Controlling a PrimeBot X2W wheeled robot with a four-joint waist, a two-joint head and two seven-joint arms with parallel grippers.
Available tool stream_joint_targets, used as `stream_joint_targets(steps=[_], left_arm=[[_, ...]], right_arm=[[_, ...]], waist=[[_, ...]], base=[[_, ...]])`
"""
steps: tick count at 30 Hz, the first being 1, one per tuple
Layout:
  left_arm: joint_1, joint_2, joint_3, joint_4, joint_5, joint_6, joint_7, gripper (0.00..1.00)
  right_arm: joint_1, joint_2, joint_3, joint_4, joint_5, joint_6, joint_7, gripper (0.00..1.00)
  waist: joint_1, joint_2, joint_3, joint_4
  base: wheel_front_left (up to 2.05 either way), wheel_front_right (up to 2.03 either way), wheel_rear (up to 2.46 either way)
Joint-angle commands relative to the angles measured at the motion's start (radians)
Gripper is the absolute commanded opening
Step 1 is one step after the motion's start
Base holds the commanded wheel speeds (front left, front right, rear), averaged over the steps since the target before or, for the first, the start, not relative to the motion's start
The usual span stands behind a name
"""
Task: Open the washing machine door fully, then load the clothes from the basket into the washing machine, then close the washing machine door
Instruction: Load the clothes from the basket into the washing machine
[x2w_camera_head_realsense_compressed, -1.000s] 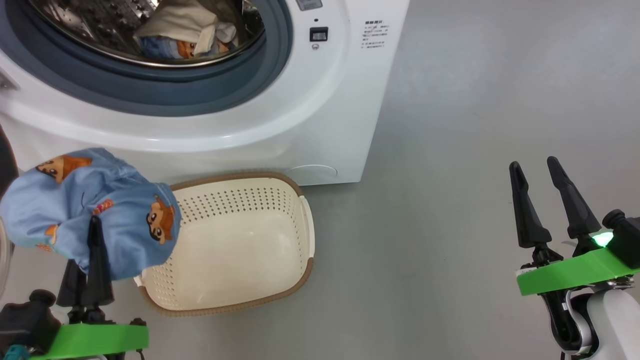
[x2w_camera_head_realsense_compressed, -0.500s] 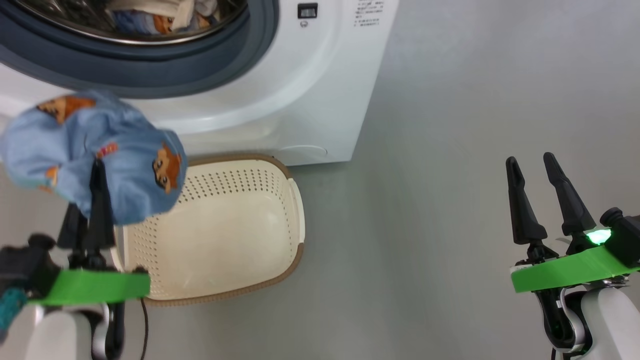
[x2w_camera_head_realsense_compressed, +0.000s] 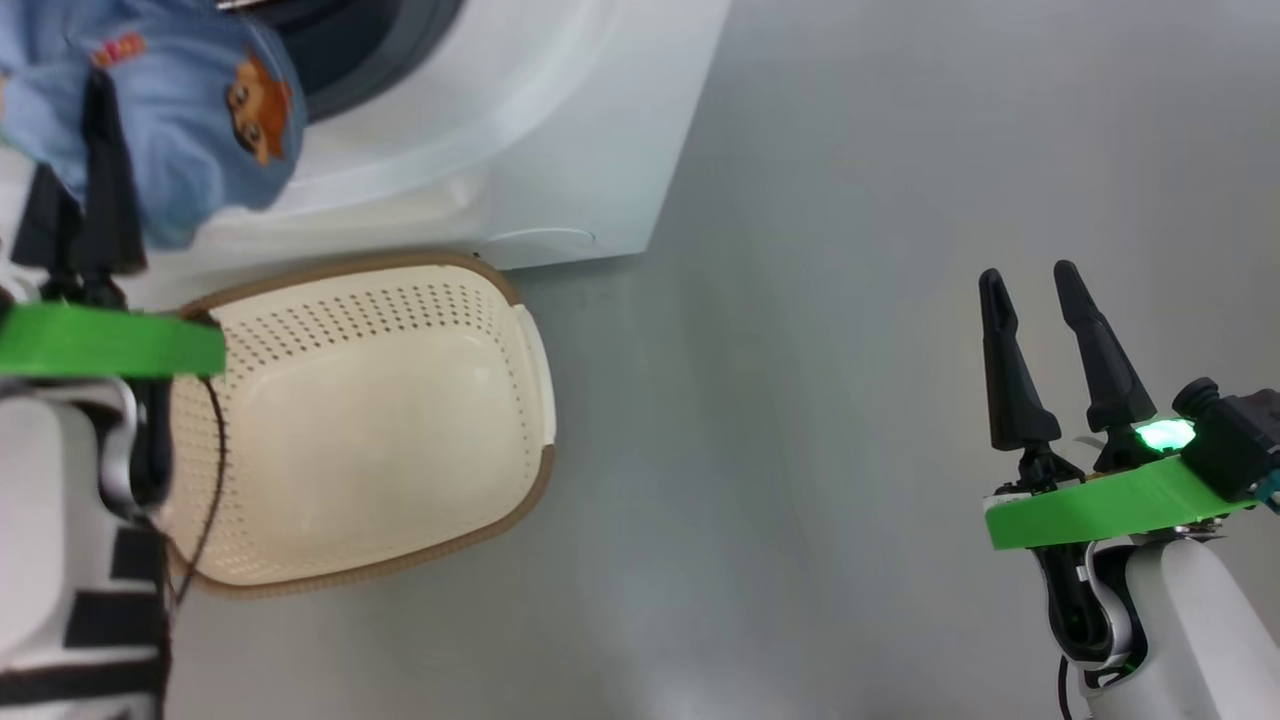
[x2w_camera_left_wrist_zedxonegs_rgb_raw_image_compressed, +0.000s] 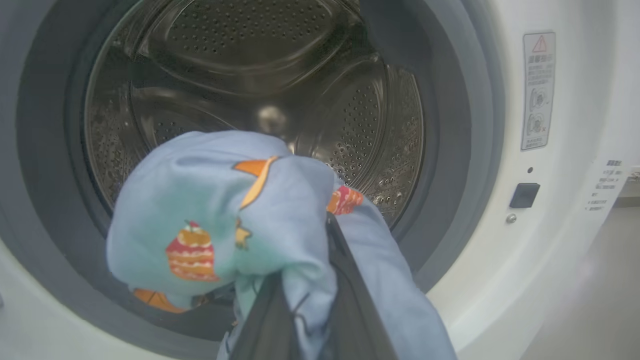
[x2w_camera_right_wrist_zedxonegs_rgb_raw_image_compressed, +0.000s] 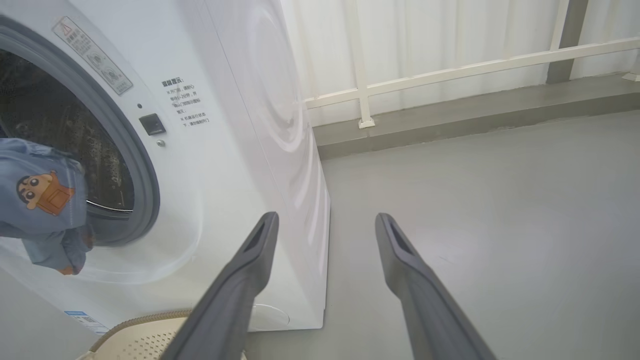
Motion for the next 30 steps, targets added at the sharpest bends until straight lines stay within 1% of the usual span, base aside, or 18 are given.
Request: stream_joint_targets(steps=[1, 7, 14, 18, 20, 24, 25, 30], left_arm=[[-0.046, 0.049, 0.020, -0.002, -0.001, 0.000, -0.006, 0.00], [-0.211, 0.080, 0.009, 0.137, -0.006, 0.000, -0.006, 0.00], [-0.398, 0.127, 0.002, 0.318, 0.016, 0.000, -0.006, 0.00], [-0.493, 0.171, -0.012, 0.420, 0.012, 0.000, -0.006, 0.00], [-0.535, 0.197, -0.036, 0.458, 0.008, 0.000, -0.006, 0.00], [-0.620, 0.254, -0.059, 0.498, 0.018, 0.000, -0.006, 0.00], [-0.620, 0.254, -0.059, 0.498, 0.018, 0.000, -0.006, 0.00], [-0.681, 0.290, -0.070, 0.472, 0.043, 0.000, -0.006, 0.00]], right_arm=[[-0.015, -0.002, 0.021, -0.024, 0.005, 0.004, -0.008, 1.00], [-0.039, 0.018, 0.036, -0.025, 0.008, 0.004, -0.008, 1.00], [-0.072, 0.039, 0.063, -0.027, 0.012, 0.004, -0.008, 1.00], [-0.091, 0.051, 0.090, -0.023, 0.017, 0.004, -0.008, 1.00], [-0.099, 0.056, 0.101, -0.022, 0.020, 0.004, -0.008, 1.00], [-0.107, 0.064, 0.114, -0.023, 0.024, 0.004, -0.008, 1.00], [-0.107, 0.064, 0.114, -0.023, 0.024, 0.004, -0.008, 1.00], [-0.107, 0.070, 0.115, -0.025, 0.027, 0.004, -0.008, 1.00]], waist=[[-0.0001, 0.0000, 0.037, -0.037], [-0.0001, 0.0000, 0.084, -0.074], [-0.0001, 0.0000, 0.132, -0.118], [-0.0001, 0.0000, 0.149, -0.158], [-0.0001, 0.0000, 0.160, -0.177], [-0.0001, 0.0000, 0.185, -0.209], [-0.0001, 0.0000, 0.185, -0.209], [-0.0001, 0.0000, 0.209, -0.234]], base=[[0.00, 0.00, 0.00], [0.00, 0.00, 0.00], [0.00, 0.00, 0.00], [0.00, 0.00, 0.00], [0.00, 0.00, 0.00], [0.00, 0.00, 0.00], [0.00, 0.00, 0.00], [0.00, 0.00, 0.00]])
